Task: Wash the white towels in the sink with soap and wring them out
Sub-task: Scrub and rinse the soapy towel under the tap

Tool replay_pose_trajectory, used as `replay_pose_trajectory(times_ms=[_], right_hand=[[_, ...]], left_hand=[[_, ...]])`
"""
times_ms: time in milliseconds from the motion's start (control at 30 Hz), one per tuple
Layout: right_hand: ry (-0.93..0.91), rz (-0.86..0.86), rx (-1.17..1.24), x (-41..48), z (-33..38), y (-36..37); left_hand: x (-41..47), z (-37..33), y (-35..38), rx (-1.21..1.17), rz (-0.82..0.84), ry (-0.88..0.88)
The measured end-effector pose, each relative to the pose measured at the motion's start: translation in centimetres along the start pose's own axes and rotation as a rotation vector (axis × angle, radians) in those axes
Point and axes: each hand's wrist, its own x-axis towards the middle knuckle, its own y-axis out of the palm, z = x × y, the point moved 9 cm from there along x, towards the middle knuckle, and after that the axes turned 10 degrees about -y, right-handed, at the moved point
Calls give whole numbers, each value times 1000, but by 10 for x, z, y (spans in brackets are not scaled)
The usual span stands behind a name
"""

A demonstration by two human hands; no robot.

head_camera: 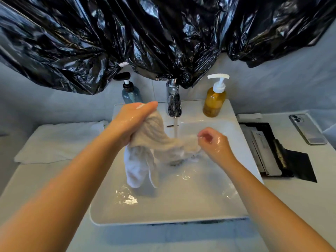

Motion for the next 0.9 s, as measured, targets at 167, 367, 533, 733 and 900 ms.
replay_pose_trajectory(times_ms=[167, 367, 533, 733, 900], right_hand=[[-15, 390, -180, -12, -3, 80], [80, 490, 70, -2, 16, 119], [132, 200, 191, 35, 10, 61], [67, 174, 272, 56, 16, 44], [53, 285, 236, 51, 20, 72]], left_hand=[[-6, 4, 25, -3, 88, -18], [-9, -17, 19, -8, 138, 11], [7, 15, -18, 346, 80, -126], [22, 122, -17, 1010, 312, -331], [33, 155, 23, 1063, 329, -226]])
